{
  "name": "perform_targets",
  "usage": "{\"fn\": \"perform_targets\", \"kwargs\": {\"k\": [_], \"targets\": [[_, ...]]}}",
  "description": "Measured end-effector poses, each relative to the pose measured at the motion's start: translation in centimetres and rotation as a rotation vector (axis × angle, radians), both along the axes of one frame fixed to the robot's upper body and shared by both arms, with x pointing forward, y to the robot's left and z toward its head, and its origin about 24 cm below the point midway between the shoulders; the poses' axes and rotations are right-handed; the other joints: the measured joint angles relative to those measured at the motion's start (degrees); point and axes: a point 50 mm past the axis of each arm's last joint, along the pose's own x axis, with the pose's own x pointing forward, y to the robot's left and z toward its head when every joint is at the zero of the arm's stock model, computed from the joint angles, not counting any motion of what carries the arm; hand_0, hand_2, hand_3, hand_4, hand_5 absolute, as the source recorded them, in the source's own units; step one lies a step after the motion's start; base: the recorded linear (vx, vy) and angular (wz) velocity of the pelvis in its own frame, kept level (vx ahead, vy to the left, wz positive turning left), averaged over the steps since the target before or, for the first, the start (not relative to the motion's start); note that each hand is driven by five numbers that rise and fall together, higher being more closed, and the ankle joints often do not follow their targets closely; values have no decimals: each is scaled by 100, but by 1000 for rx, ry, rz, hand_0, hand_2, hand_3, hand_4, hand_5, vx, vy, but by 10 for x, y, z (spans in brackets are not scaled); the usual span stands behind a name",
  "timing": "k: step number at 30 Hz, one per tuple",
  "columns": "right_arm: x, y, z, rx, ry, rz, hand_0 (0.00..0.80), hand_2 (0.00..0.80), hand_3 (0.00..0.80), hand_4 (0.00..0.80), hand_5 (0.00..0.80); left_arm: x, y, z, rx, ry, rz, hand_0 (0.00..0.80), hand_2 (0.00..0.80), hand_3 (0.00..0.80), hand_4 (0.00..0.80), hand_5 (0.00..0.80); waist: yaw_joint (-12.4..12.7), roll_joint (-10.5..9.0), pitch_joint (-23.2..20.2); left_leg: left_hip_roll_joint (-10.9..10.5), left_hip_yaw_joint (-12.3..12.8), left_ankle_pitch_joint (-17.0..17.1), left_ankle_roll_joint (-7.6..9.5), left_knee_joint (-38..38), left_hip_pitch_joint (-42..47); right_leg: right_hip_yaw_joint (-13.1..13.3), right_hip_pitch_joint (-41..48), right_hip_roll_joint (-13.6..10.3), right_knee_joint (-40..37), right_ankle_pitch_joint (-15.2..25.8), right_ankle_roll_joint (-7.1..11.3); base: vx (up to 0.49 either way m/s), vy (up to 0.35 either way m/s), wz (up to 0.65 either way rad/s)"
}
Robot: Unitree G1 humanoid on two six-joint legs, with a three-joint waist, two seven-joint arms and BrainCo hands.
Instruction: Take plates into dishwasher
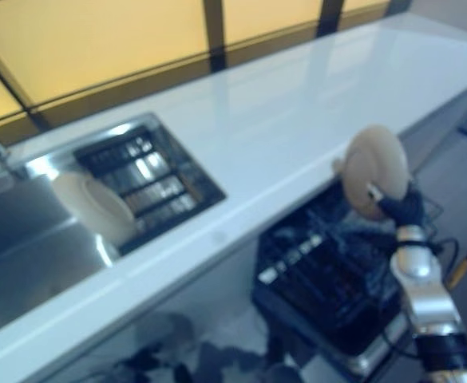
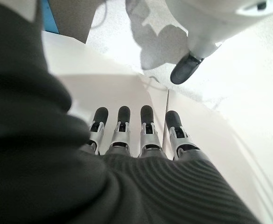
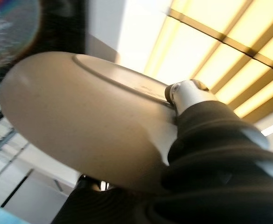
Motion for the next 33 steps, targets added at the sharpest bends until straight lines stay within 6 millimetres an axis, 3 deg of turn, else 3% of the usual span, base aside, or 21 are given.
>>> {"fn": "perform_targets", "kwargs": {"k": [9,24,33], "targets": [[-1,-14,-22,-124,174,-28,800,800,800,800,800,10,-5,3,-10,-28,-19,0,0,0,0,0,3,253,345,-18,-80,3,4,3,-27,-78,-8,-22,13,-16,-24,-27,7,5],[-8,-22,-50,-240,367,9,800,800,800,800,800,23,-6,10,-20,-72,-37,0,0,0,0,0,23,235,619,-91,-265,15,32,1,-104,-202,35,-93,16,-37,-49,7,1,6],[6,-12,-46,-282,380,32,800,800,800,800,800,30,-8,13,-37,-88,-57,0,0,0,0,0,85,175,664,-90,-301,23,38,2,-108,-244,55,-94,13,-37,-49,0,0,0]]}}
